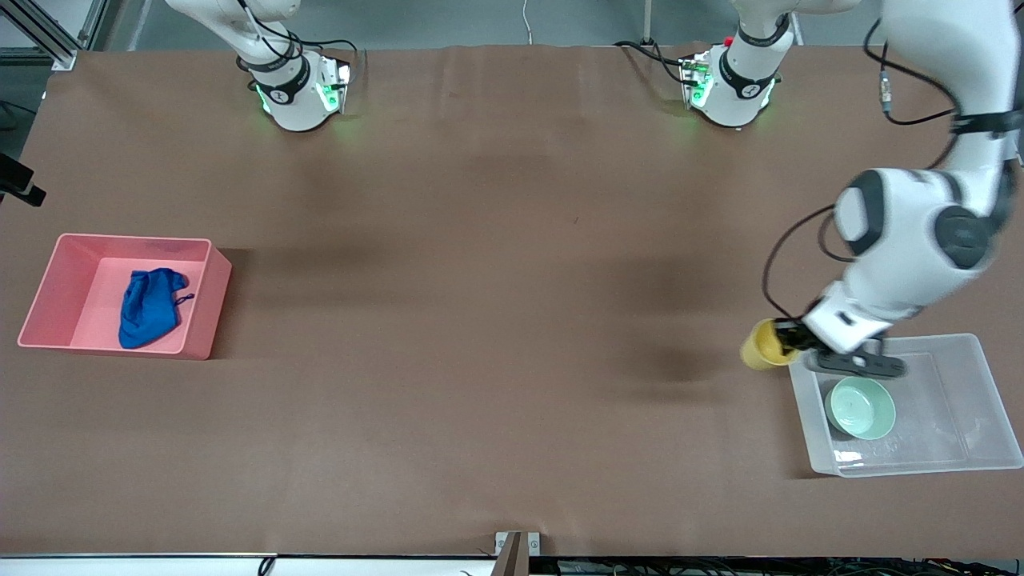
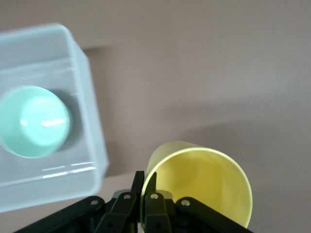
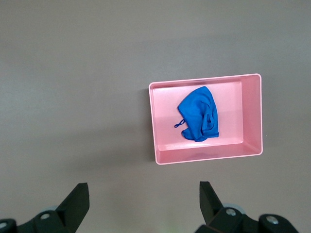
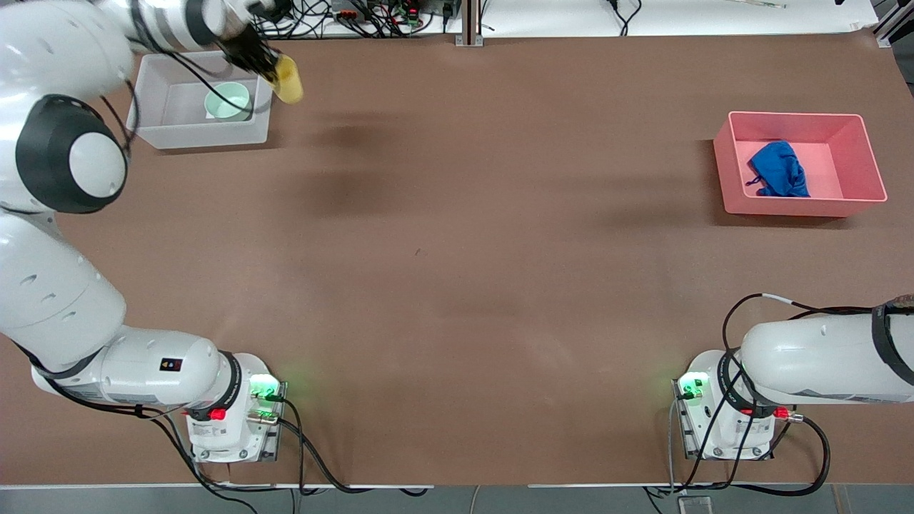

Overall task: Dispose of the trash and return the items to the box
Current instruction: 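Grasp the yellow cup with the left gripper and carry it over the bowl, then lower the cup into the green bowl and open the left gripper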

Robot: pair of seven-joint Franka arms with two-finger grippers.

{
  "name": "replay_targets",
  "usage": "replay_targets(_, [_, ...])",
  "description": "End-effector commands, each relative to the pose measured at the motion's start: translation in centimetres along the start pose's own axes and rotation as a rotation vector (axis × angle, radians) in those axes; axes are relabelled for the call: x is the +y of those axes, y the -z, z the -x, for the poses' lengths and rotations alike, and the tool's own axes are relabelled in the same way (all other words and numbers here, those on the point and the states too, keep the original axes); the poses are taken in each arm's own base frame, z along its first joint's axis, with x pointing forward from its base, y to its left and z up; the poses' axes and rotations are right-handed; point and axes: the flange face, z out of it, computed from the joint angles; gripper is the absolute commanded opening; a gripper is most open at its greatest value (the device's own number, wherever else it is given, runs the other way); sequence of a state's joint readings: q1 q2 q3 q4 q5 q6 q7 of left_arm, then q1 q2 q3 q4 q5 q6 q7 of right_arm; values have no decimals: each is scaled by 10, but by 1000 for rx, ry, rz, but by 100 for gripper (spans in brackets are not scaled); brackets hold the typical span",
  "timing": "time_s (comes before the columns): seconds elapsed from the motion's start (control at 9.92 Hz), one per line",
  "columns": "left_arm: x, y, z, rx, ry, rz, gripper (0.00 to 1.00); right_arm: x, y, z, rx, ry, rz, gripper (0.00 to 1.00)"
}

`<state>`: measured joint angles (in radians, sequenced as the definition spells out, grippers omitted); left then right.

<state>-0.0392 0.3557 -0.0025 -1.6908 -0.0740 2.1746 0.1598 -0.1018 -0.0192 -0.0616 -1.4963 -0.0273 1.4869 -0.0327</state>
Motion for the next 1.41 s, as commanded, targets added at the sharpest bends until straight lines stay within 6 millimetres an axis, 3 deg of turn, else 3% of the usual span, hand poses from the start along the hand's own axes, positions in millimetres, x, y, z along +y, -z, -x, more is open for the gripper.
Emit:
replay_targets(0.0, [-81, -27, -35, -40, -72, 3, 0, -4, 6, 2, -2, -8, 14, 100])
replay_targets(0.2, [-156, -46, -36, -37, -128, -2, 0, -3, 6, 2, -4, -11, 14, 100])
replay_targets(0.4, [-189, -85, -31, -63, -143, -15, 0, -1, 4, 2, -4, -15, 12, 100])
replay_targets(0.81, [-205, -137, -24, -61, -118, -33, 0, -2, 5, 0, 4, -12, 14, 100])
replay_targets(1.11, [-207, -158, -20, -71, -99, -30, 3, -3, 5, 0, 6, -11, 14, 100])
replay_targets(1.31, [-206, -167, -18, -81, -61, -24, 11, -1, 5, 0, 10, -13, 13, 100])
